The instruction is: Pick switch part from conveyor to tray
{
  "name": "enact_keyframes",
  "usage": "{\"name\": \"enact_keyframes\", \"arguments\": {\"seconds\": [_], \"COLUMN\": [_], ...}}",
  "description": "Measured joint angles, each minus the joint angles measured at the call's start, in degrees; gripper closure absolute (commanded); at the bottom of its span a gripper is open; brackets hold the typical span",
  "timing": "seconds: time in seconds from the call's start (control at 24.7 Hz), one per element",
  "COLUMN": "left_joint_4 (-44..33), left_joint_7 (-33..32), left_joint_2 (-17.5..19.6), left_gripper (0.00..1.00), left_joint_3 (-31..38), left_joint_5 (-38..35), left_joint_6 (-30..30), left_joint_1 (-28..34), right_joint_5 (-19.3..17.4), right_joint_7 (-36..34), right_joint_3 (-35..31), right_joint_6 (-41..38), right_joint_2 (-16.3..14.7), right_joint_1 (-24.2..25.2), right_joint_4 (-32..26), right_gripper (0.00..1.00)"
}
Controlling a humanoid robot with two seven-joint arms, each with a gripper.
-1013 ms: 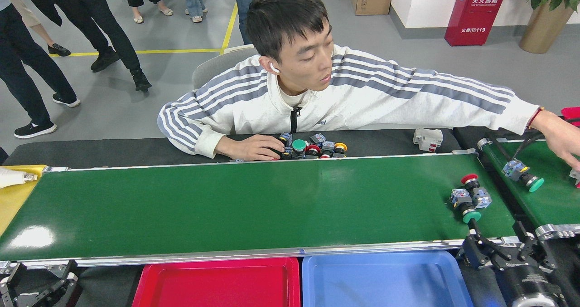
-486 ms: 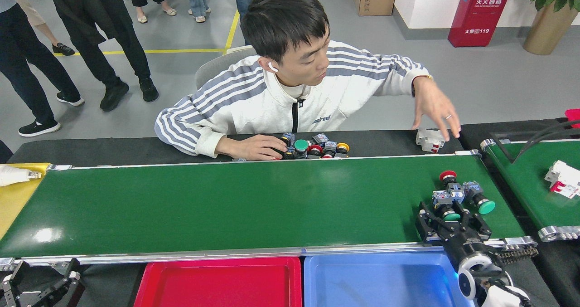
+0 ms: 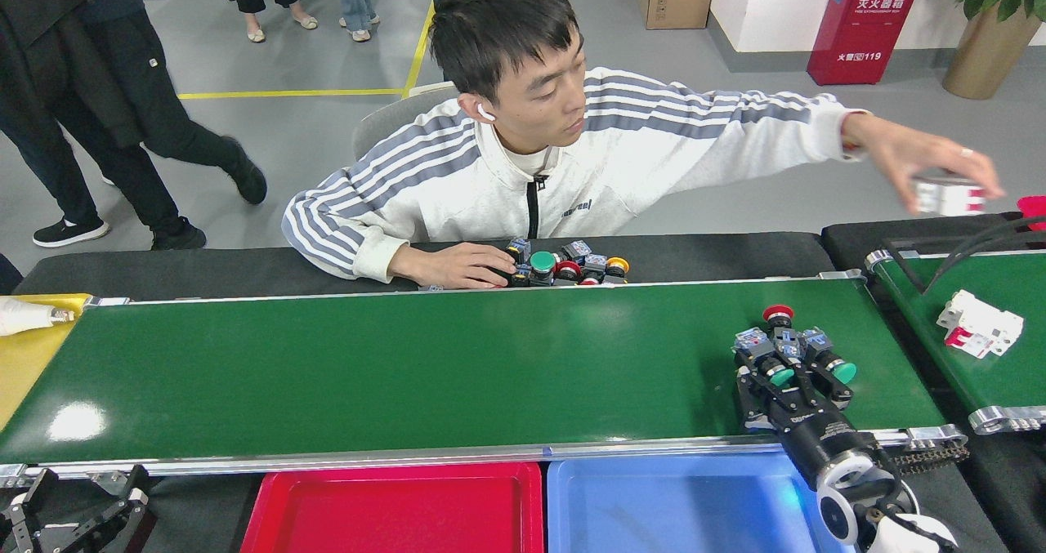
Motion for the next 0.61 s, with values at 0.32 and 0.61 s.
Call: {"name": "enact_keyframes", "arguments": {"seconds": [0.32,0.61], "left_joint_4": [0.0,-0.3], "left_joint_7": [0.2,-0.1], "left_joint_2": [-0.3,-1.1], "left_gripper": [0.0,0.0], "left_joint_3": [0.0,0.8], "left_joint_5": [0.0,0.0], "left_joint_6": [-1.9,-2.0], "left_joint_1": [-0.5,-0.3], "right_joint_5": [2.2,1.3], "right_joint_7": [0.8,2.1], "right_joint_3": [19.4,8.1], "right_joint_6": [-13.8,-11.0], "right_joint_2": [7.0,7.6], "right_joint_1": [1.0,5.0], "right_joint_4": [-2.8,-4.7], "right_gripper": [0.0,0.0]}}
